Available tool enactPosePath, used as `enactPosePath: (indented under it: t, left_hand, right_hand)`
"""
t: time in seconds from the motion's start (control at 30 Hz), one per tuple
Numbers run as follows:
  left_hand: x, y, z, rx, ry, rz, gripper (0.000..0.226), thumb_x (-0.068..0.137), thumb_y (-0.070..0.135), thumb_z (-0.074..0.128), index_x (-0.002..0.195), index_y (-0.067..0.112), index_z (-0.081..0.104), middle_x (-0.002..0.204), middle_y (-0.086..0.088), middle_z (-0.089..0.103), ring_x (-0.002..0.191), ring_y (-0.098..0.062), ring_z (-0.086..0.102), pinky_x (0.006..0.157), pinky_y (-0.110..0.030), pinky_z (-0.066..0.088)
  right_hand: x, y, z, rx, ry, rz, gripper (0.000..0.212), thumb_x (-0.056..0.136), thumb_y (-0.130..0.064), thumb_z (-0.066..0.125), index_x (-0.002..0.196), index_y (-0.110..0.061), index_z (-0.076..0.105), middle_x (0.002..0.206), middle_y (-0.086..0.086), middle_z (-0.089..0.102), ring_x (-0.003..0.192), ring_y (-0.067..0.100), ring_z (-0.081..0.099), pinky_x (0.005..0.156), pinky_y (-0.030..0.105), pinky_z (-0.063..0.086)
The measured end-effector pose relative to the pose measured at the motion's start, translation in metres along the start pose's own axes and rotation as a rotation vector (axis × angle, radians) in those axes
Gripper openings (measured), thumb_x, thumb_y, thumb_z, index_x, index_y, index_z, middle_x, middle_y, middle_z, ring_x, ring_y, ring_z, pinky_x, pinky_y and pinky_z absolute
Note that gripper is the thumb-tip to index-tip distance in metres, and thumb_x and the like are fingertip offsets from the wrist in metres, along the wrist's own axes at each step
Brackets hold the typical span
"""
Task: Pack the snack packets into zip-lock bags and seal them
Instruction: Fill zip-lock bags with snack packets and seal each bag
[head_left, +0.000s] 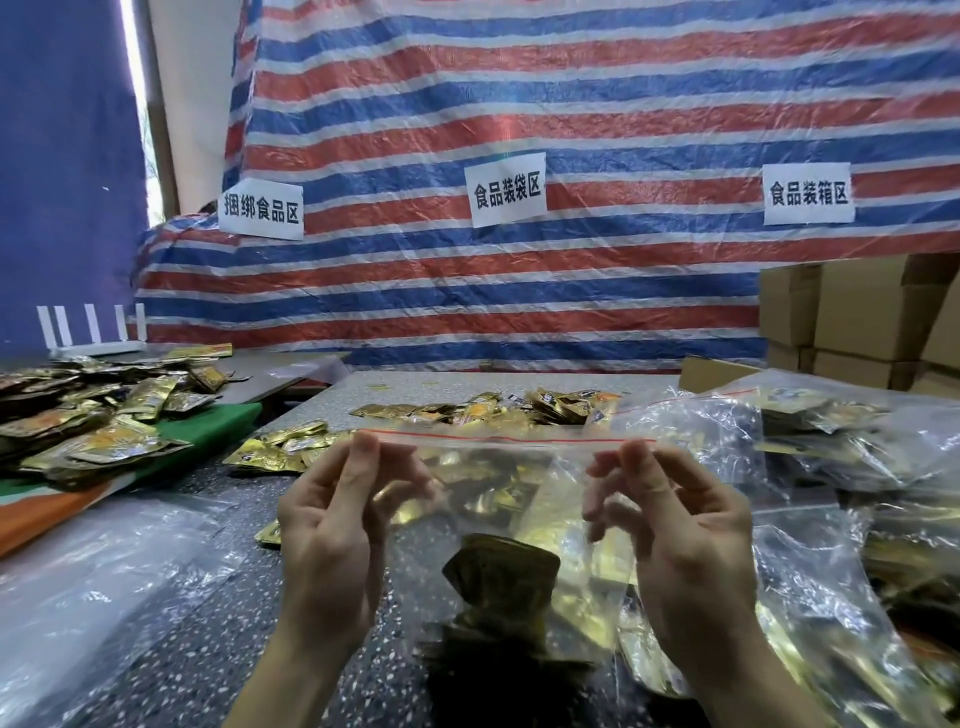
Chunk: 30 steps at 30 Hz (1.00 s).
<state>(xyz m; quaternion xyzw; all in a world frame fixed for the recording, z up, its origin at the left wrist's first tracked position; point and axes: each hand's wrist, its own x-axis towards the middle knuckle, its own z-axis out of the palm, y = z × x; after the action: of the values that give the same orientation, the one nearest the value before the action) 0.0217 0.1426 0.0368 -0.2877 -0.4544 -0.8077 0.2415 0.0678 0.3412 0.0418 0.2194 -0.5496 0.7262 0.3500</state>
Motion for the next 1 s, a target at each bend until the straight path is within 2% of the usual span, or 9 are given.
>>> enactPosePath:
  t: [0.17,0.37,0.53,0.6,0.67,0.77,0.83,0.9,1.0]
  left_hand:
    - [0.002,-0.001,-0.002,0.195,-0.005,0.106,0.028,0.088,0.047,0.066,0.079,0.022,0.074,0.077,-0.005,0.070,0.070,-0.020,0.067,0.070,-0.027,0.058]
    - [-0.002,-0.008,-0.004,0.300,0.023,0.133,0.025,0.091,0.036,0.057,0.077,0.021,0.071,0.072,-0.006,0.065,0.071,-0.024,0.060,0.083,-0.048,0.050]
    - [-0.003,-0.009,0.000,0.289,0.020,0.145,0.022,0.092,0.034,0.058,0.080,0.020,0.070,0.070,-0.002,0.064,0.067,-0.018,0.058,0.068,-0.027,0.050]
    - [-0.003,-0.008,0.002,0.299,0.027,0.164,0.021,0.094,0.027,0.057,0.078,0.020,0.069,0.068,-0.001,0.063,0.066,-0.015,0.058,0.065,-0.022,0.049]
    - [-0.004,-0.007,0.004,0.307,0.040,0.177,0.022,0.094,0.022,0.055,0.077,0.020,0.070,0.068,-0.001,0.064,0.064,-0.010,0.058,0.061,-0.018,0.049]
    - [-0.005,-0.004,0.008,0.327,0.041,0.208,0.020,0.094,0.024,0.058,0.079,0.021,0.070,0.069,0.000,0.065,0.063,-0.008,0.058,0.059,-0.015,0.047]
    - [-0.007,-0.002,0.010,0.348,0.029,0.221,0.018,0.093,0.028,0.060,0.080,0.021,0.070,0.069,-0.001,0.064,0.063,-0.011,0.057,0.058,-0.018,0.047]
    - [-0.008,-0.001,0.010,0.365,0.022,0.235,0.018,0.094,0.029,0.061,0.079,0.022,0.069,0.069,-0.001,0.064,0.063,-0.010,0.058,0.058,-0.018,0.046]
    - [-0.009,0.001,0.011,0.373,-0.002,0.250,0.016,0.094,0.027,0.060,0.082,0.023,0.070,0.073,0.005,0.068,0.066,-0.004,0.060,0.061,-0.013,0.046]
  right_hand:
    - [0.005,-0.007,-0.004,-0.003,0.026,-0.002,0.046,0.072,-0.059,0.079,0.077,-0.013,0.076,0.078,0.010,0.071,0.058,0.020,0.060,0.050,0.027,0.048]
    - [0.004,-0.006,-0.007,0.005,0.036,0.062,0.034,0.074,-0.046,0.075,0.078,-0.013,0.078,0.079,0.011,0.072,0.063,0.018,0.061,0.053,0.024,0.050]
    - [0.004,-0.009,-0.008,0.030,0.086,0.183,0.022,0.073,-0.030,0.068,0.074,-0.012,0.079,0.077,0.012,0.072,0.068,0.019,0.060,0.057,0.023,0.050]
    - [0.008,-0.017,-0.010,-0.102,0.074,0.216,0.023,0.071,-0.035,0.069,0.075,-0.015,0.080,0.079,0.008,0.074,0.075,0.021,0.063,0.067,0.029,0.050]
    - [0.013,-0.031,-0.008,-0.397,0.010,0.190,0.033,0.069,-0.053,0.075,0.085,-0.024,0.080,0.086,-0.003,0.076,0.082,0.010,0.068,0.075,0.029,0.049]
    - [0.019,-0.054,0.010,-0.862,-0.175,0.031,0.063,0.057,-0.080,0.062,0.106,-0.042,0.068,0.103,-0.030,0.067,0.100,-0.015,0.058,0.078,0.011,0.044]
    - [0.023,-0.064,0.031,-1.096,-0.366,-0.069,0.063,0.063,-0.080,0.058,0.115,-0.044,0.063,0.111,-0.034,0.058,0.108,-0.013,0.051,0.087,0.012,0.042]
    - [0.028,-0.069,0.051,-1.198,-0.518,-0.067,0.050,0.073,-0.071,0.059,0.112,-0.040,0.067,0.112,-0.029,0.059,0.108,-0.005,0.052,0.094,0.030,0.046]
    - [0.038,-0.071,0.069,-1.233,-0.628,-0.036,0.027,0.086,-0.054,0.066,0.103,-0.035,0.072,0.104,-0.020,0.068,0.100,0.002,0.060,0.090,0.040,0.052]
